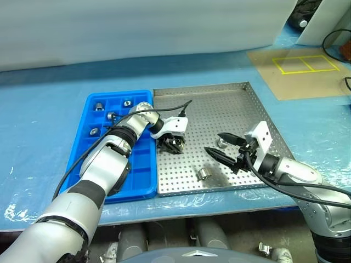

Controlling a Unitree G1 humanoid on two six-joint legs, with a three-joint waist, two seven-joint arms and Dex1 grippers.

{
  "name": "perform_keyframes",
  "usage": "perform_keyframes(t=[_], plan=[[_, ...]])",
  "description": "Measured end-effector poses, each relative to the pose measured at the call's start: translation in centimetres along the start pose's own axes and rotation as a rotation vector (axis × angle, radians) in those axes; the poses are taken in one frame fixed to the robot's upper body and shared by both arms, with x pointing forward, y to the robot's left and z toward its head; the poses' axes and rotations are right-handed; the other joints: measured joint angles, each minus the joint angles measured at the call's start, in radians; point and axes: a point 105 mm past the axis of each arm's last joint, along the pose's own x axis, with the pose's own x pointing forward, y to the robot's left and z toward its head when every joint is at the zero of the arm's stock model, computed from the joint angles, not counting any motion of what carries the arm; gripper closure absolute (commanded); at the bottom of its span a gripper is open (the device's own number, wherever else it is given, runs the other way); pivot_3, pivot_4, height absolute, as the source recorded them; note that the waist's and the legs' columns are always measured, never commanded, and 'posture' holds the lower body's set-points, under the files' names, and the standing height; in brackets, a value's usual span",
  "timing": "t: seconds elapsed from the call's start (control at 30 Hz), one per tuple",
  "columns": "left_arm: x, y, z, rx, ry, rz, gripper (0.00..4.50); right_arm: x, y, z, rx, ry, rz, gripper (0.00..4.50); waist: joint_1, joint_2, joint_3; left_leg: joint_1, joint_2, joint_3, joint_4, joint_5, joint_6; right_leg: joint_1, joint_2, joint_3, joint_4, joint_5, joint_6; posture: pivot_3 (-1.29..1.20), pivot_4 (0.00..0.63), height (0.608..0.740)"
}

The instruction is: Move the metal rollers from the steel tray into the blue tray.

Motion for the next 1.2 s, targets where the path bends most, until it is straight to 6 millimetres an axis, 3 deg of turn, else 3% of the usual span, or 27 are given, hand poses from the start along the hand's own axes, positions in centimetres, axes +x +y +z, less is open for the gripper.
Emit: perform_keyframes(t=[0.2, 0.3, 0.43, 0.67, 0.83, 1.0, 1.2], plan=[[-1.3, 0.3, 1.9, -0.084, -0.159, -0.012, 2.78, 1.0, -0.3, 0.0, 0.006, 0.006, 0.042, 0.75, 0.016, 0.000, 0.000, -0.007, 0.001, 0.000, 0.000, 0.000, 0.000, -0.007, -0.001, 0.000, 0.000, 0.001, -0.001, -0.35, 0.150, 0.740], [-3.1, 0.7, 3.1, -0.075, -0.226, -0.004, 2.78, 1.7, -0.5, 0.3, -0.005, 0.003, 0.077, 0.75, 0.033, 0.000, 0.000, -0.008, 0.002, 0.000, -0.001, 0.000, 0.000, -0.008, -0.001, 0.000, 0.001, 0.001, -0.001, -0.30, 0.150, 0.740], [-5.8, 0.8, 3.3, -0.096, -0.278, 0.045, 2.78, 2.8, -0.5, 0.6, -0.015, 0.002, 0.137, 0.75, 0.055, 0.001, 0.001, -0.008, 0.002, 0.000, -0.002, 0.000, 0.000, -0.009, -0.001, -0.001, 0.001, 0.001, -0.002, -0.22, 0.150, 0.740], [-10.0, -1.8, 0.5, -0.191, -0.268, 0.141, 2.78, 5.8, -0.3, 1.3, -0.038, -0.004, 0.284, 0.75, 0.088, 0.001, 0.001, -0.007, 0.003, 0.000, -0.003, 0.001, -0.002, -0.009, -0.002, -0.002, 0.004, 0.000, -0.003, -0.01, 0.150, 0.740], [-10.9, -3.5, -1.0, -0.250, -0.239, 0.239, 2.78, 7.6, -0.5, 1.8, -0.058, -0.009, 0.366, 0.75, 0.136, 0.002, 0.002, -0.008, 0.002, 0.000, -0.004, 0.001, -0.002, -0.010, -0.003, -0.002, 0.004, 0.000, -0.003, 0.11, 0.150, 0.740], [-11.8, -3.6, -1.8, -0.288, -0.239, 0.380, 2.78, 9.1, 0.0, 2.0, -0.070, -0.013, 0.436, 0.75, 0.172, 0.002, 0.002, -0.009, 0.002, 0.000, -0.004, 0.002, -0.003, -0.011, -0.004, -0.003, 0.004, 0.000, -0.003, 0.18, 0.150, 0.740], [-13.2, -4.9, -5.6, -0.397, -0.186, 0.540, 2.78, 10.3, 0.2, 2.1, -0.084, -0.017, 0.484, 0.75, 0.184, 0.002, 0.002, -0.013, 0.002, -0.001, -0.004, 0.003, -0.004, -0.015, -0.004, -0.004, 0.006, 0.000, -0.003, 0.20, 0.150, 0.740]])
